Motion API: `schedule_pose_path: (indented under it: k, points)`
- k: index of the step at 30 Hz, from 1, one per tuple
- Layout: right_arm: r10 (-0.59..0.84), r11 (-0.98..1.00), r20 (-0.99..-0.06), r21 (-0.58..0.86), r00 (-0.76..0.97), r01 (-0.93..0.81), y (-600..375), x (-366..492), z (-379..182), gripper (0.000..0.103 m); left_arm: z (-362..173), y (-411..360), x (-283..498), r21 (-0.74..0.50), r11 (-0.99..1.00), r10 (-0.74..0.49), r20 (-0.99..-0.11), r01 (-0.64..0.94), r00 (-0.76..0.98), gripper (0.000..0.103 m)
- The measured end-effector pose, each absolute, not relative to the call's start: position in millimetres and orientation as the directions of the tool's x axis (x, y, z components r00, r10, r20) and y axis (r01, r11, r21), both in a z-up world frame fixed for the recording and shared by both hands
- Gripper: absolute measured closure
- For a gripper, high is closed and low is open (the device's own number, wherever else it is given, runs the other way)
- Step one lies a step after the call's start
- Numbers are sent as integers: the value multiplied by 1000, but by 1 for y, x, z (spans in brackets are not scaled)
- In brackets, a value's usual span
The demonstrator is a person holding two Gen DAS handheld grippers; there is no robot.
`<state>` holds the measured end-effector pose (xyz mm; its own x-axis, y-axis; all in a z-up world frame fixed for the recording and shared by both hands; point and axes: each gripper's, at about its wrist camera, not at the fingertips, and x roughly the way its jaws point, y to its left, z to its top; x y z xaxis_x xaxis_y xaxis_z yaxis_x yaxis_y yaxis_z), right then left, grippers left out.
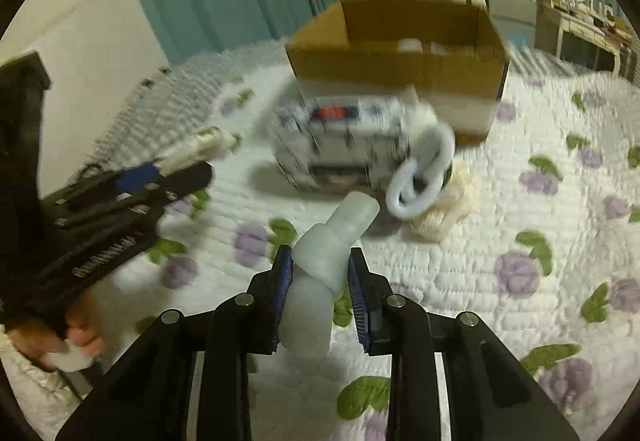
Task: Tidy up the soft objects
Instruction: 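Hold the strap with the left tool while the right tool grasps the white foam tube, then drop the strap and foam tube into the box, opening both tools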
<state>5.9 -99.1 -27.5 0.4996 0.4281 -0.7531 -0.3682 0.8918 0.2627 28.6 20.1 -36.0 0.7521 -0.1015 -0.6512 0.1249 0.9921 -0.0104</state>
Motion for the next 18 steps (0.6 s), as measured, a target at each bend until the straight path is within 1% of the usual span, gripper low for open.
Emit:
schedule_pose_path:
  k: [4, 8, 11, 13, 15, 18]
  points:
    - [434, 890, -697, 234, 570, -391, -111, 5, 12, 76, -10, 4, 39, -1, 987, -124, -626, 158, 770, 67]
    - [410, 904, -641, 192, 649, -382, -130, 26, 53, 76, 16, -10, 65, -23, 979, -173, -616, 201, 769, 67]
    - [392, 911, -616, 154, 683, -383, -139, 52, 75, 76, 35, -21, 94, 15, 977, -163, -592, 214, 789, 67]
    - [376, 916, -605, 129, 702, -379, -143, 73, 86, 76, 41, -28, 119, 47, 976, -144, -584, 210, 799, 67]
    - [361, 922, -592, 110, 720, -372, -147, 99, 95, 76, 42, -32, 146, 43, 973, -161, -580, 228, 798, 67]
    - [365, 923, -579, 123, 729, -364, -153, 137, 97, 75, 31, -39, 190, 58, 968, -164, -593, 245, 788, 66]
